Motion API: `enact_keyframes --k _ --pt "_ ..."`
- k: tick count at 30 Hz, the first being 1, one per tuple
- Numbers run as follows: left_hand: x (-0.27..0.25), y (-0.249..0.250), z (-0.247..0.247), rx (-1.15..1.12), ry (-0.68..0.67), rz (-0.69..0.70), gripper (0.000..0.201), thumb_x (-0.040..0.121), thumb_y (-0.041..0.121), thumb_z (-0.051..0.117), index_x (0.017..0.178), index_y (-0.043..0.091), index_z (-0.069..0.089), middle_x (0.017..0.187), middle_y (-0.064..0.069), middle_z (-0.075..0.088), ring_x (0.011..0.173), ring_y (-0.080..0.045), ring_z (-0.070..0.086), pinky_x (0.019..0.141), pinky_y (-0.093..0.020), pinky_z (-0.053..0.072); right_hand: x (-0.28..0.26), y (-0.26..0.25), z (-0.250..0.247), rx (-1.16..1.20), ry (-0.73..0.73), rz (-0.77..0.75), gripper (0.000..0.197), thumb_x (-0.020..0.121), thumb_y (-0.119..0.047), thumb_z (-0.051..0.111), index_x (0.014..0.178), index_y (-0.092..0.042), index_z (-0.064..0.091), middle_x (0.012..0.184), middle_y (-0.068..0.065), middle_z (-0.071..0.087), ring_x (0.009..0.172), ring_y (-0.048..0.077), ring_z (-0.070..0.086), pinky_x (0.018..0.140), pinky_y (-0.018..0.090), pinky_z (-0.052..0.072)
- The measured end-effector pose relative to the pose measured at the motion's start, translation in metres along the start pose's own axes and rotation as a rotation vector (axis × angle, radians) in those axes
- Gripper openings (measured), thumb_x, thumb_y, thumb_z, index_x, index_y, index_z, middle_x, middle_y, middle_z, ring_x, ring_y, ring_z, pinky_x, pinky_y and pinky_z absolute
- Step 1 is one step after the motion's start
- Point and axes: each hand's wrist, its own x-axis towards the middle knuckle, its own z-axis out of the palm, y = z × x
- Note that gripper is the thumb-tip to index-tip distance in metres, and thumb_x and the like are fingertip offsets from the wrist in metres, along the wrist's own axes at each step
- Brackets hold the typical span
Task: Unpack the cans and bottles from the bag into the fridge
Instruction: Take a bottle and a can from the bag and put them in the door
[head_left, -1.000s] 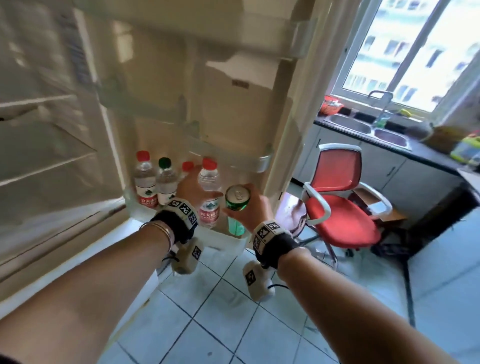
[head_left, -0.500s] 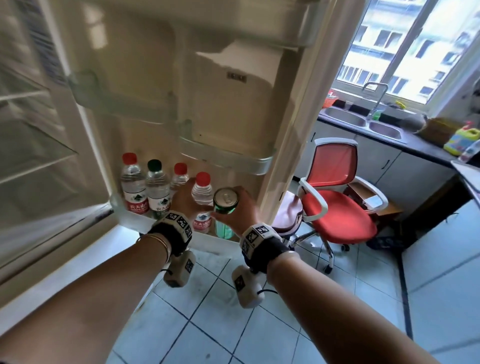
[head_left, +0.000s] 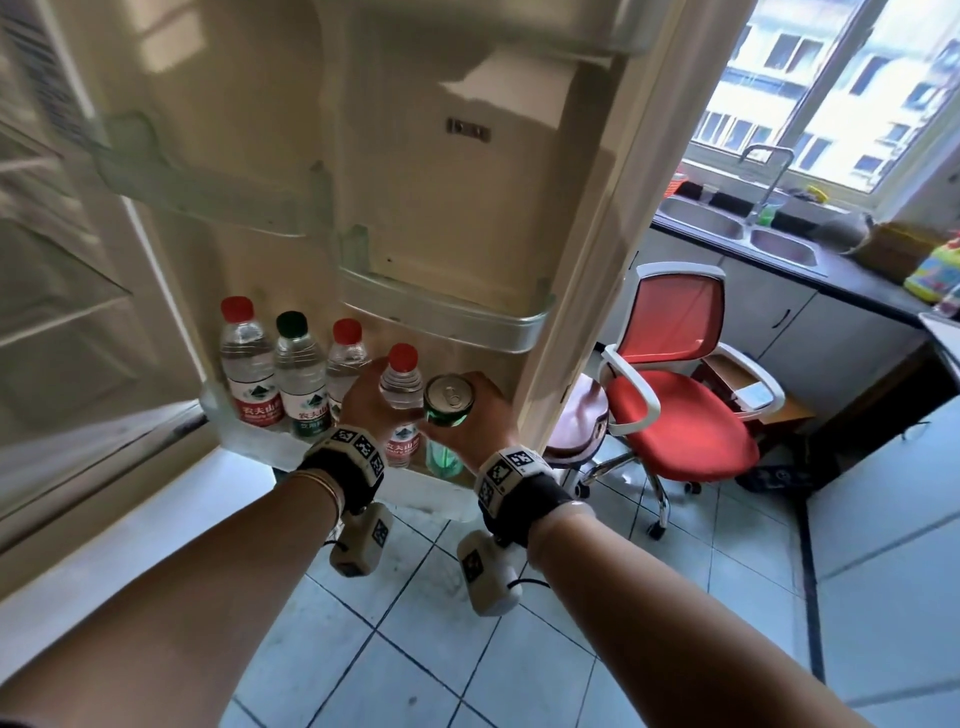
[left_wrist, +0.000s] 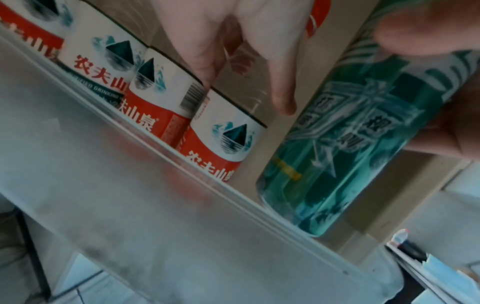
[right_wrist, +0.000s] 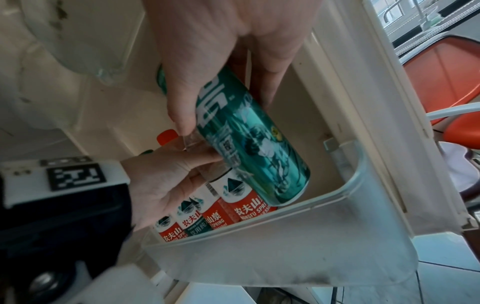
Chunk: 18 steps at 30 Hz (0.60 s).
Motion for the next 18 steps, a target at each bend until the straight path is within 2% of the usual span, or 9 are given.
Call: enact_keyframes --k 2,4,7,11,14,17,18 --pt "0.002 0.005 -0.001 -0.043 0.019 0.032 0.070 0.064 0.005 0.082 0.126 0.012 0.049 0.120 -0.004 0.061 0.114 -0.021 0.056 0.102 -0.032 0.040 0.001 0.001 -0.001 -0.005 -0.009 0.001 0.060 0.059 -0.031 0.088 0.108 -0.015 0.057 0.109 0.004 0.065 0.101 0.020 0.062 0.089 0.035 0.051" --pt "0.005 0.010 -0.002 -0.120 0.051 0.050 0.074 0.065 0.002 0.080 0.129 0.014 0.046 0.125 -0.003 0.059 0.118 -0.021 0.053 0.108 -0.037 0.039 0.002 0.000 -0.001 -0.005 -0.012 -0.001 0.061 0.059 -0.031 0.088 0.109 -0.015 0.057 0.110 0.003 0.065 0.102 0.020 0.062 0.090 0.033 0.051" --pt "0.008 0.017 -0.007 -0.103 0.049 0.063 0.065 0.069 0.001 0.077 0.127 0.014 0.050 0.126 -0.006 0.060 0.119 -0.023 0.056 0.108 -0.039 0.040 0.002 -0.002 -0.001 -0.008 -0.024 0.011 0.061 0.060 -0.033 0.087 0.110 -0.016 0.057 0.111 0.002 0.065 0.103 0.019 0.062 0.090 0.033 0.051" --pt "0.002 0.018 -0.016 -0.075 0.055 0.041 0.055 0.079 -0.002 0.069 0.130 0.007 0.051 0.132 -0.009 0.056 0.124 -0.023 0.052 0.104 -0.025 0.037 0.002 -0.011 -0.005 0.001 -0.055 -0.005 0.061 0.061 -0.032 0.086 0.111 -0.016 0.056 0.112 0.002 0.064 0.103 0.019 0.061 0.090 0.030 0.050" --pt "-0.006 0.013 -0.034 -0.151 0.065 0.029 0.051 0.079 -0.008 0.064 0.128 0.005 0.052 0.132 -0.012 0.056 0.119 -0.026 0.055 0.102 -0.033 0.045 0.001 -0.023 -0.006 0.024 -0.065 -0.041 0.059 0.063 -0.035 0.085 0.111 -0.014 0.056 0.111 0.002 0.064 0.101 0.017 0.061 0.083 0.022 0.046" --pt "-0.016 0.008 -0.061 -0.134 0.116 0.059 0.045 0.082 -0.005 0.062 0.125 0.006 0.055 0.126 -0.005 0.058 0.110 -0.017 0.056 0.091 -0.015 0.047 0.000 -0.038 0.003 0.014 -0.098 -0.089 0.062 0.064 -0.033 0.085 0.115 -0.013 0.055 0.114 0.004 0.062 0.105 0.019 0.059 0.089 0.023 0.046" --pt "-0.020 0.007 -0.071 -0.113 0.139 0.071 0.044 0.082 -0.003 0.064 0.124 0.008 0.056 0.125 -0.005 0.058 0.112 -0.018 0.056 0.095 -0.018 0.046 -0.001 -0.044 0.007 0.016 -0.119 -0.108 0.064 0.064 -0.032 0.085 0.117 -0.013 0.054 0.115 0.004 0.062 0.107 0.019 0.059 0.090 0.024 0.045"
